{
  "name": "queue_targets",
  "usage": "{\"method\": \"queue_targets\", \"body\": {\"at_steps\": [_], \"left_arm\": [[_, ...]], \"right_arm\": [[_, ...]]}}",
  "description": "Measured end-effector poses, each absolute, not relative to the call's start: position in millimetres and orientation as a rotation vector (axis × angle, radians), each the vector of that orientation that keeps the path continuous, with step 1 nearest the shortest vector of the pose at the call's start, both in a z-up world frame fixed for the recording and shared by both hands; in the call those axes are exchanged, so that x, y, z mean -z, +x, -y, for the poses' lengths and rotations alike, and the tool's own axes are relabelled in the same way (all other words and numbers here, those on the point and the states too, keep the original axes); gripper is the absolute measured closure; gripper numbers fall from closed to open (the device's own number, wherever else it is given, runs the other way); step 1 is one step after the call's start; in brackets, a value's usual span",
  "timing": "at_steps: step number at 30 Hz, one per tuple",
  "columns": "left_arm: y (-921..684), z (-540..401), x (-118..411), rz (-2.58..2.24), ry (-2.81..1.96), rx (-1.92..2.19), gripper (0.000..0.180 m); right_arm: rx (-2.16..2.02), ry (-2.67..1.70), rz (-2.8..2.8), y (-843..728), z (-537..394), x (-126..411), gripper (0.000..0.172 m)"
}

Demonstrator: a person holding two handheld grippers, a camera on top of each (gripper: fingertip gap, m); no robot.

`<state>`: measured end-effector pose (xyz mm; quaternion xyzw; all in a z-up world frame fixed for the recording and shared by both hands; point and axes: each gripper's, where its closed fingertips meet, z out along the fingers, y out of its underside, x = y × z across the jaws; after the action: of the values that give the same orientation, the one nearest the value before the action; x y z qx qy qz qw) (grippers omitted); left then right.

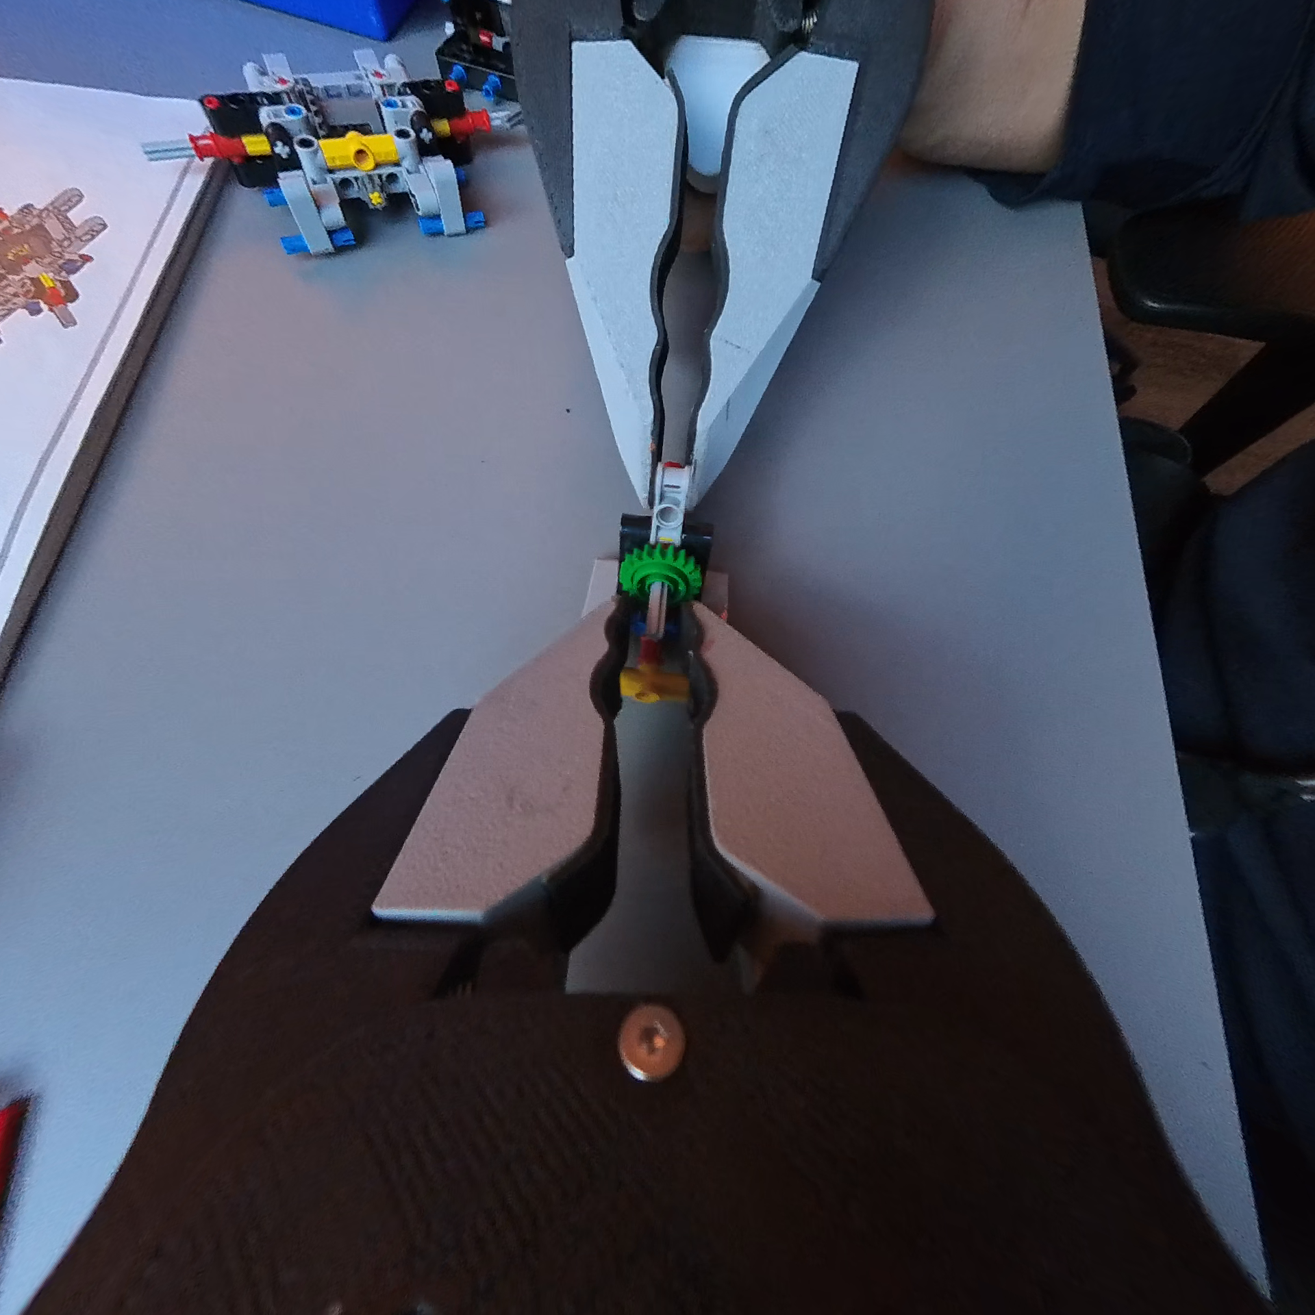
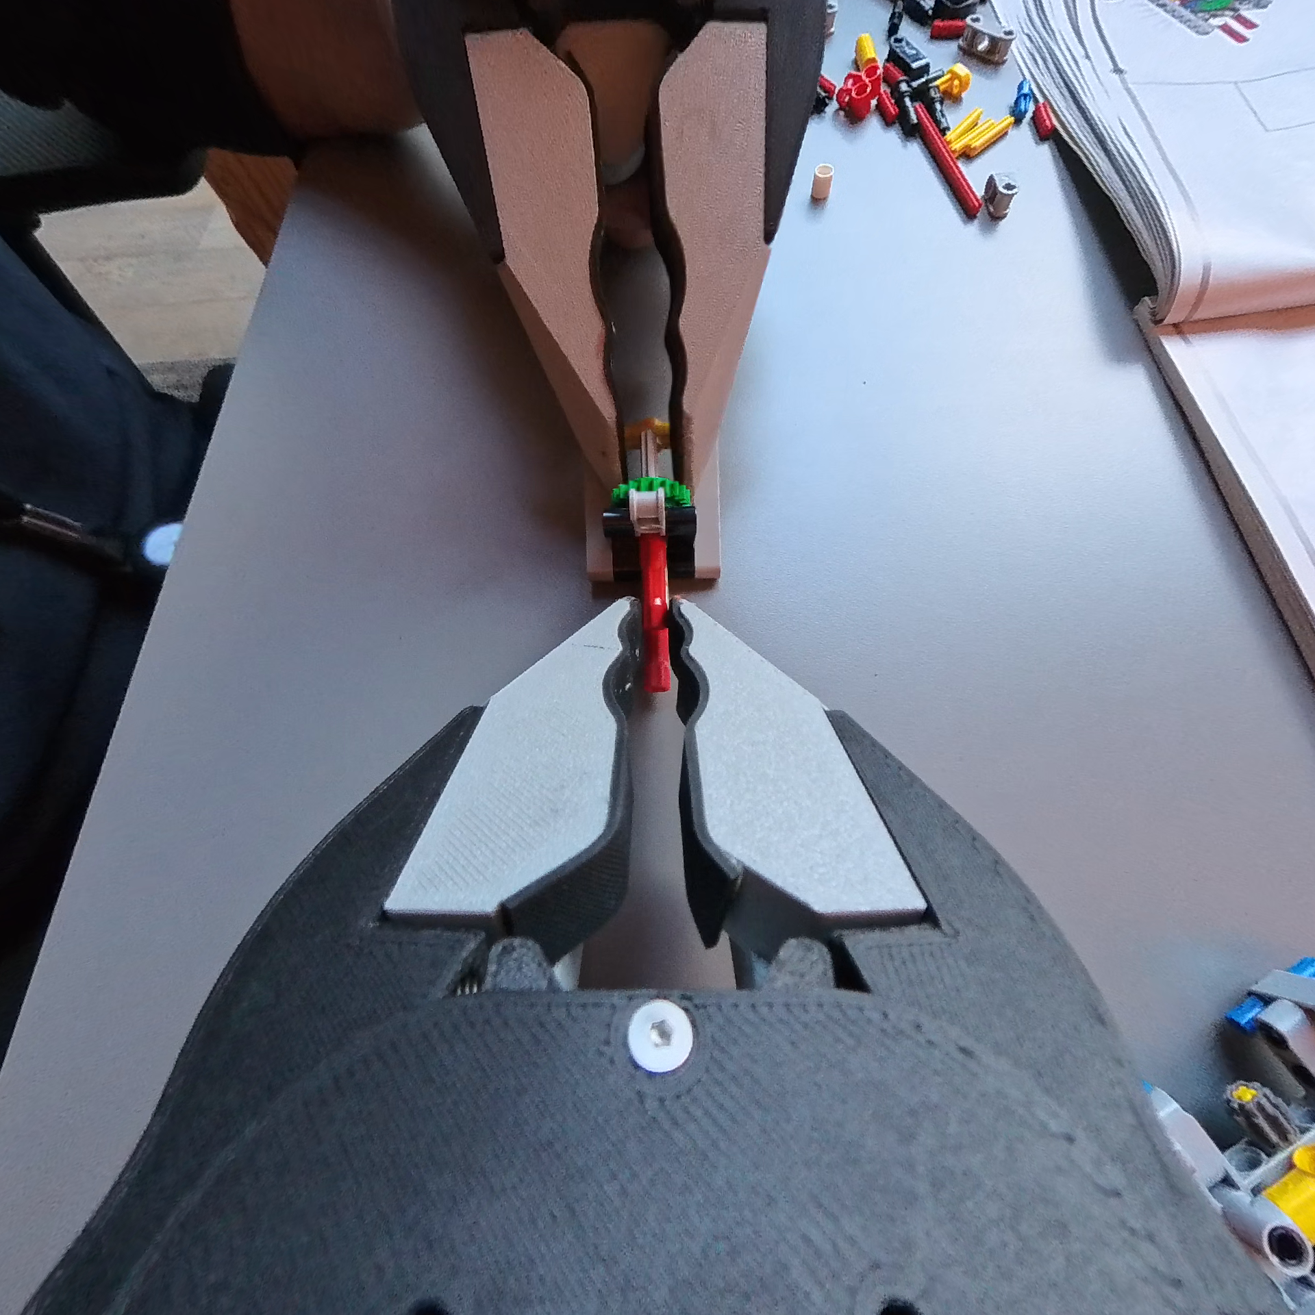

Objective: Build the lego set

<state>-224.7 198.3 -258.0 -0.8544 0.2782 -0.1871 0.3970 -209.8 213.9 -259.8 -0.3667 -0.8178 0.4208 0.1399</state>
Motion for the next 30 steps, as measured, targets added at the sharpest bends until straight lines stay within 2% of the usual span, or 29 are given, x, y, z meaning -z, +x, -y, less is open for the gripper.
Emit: {"method": "queue_targets", "body": {"at_steps": [30], "left_arm": [[-248,-196,244,-0.559,-2.111,0.538,0.156]], "right_arm": [[-1.343,-0.952,2.338,-203,-209,245,0.152]]}}
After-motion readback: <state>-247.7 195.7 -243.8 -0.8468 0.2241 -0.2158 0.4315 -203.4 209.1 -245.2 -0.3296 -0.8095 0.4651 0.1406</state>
